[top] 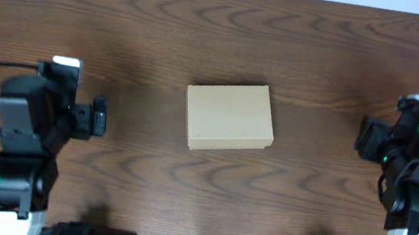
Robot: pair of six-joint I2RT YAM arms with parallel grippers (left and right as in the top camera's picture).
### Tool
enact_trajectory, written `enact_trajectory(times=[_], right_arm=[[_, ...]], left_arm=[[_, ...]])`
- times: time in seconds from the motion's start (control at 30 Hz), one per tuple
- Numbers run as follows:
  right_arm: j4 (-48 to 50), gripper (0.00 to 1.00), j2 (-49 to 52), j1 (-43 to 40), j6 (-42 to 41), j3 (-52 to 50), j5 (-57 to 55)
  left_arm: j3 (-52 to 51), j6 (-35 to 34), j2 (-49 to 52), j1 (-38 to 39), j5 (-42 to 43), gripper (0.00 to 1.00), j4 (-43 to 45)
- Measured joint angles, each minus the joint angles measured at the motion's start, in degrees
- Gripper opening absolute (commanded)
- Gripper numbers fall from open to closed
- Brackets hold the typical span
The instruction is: Pack container
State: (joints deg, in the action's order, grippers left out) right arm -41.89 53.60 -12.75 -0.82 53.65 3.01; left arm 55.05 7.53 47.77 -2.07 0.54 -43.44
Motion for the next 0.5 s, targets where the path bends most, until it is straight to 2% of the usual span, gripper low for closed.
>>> enact_trajectory(times=[0.17, 0.5], right_arm=[[-0.9, 0.68, -2.3, 0.1, -1.4, -5.4, 0.1], [-2.4, 0.74, -7.2, 0.2, -4.7, -10.3, 0.2]], left_arm=[[-5.7, -5.0, -4.5, 4.5, -6.1, 0.95, 0.4], [-9.0, -8.8, -12.7, 6.4, -9.3, 0.96, 1.1]])
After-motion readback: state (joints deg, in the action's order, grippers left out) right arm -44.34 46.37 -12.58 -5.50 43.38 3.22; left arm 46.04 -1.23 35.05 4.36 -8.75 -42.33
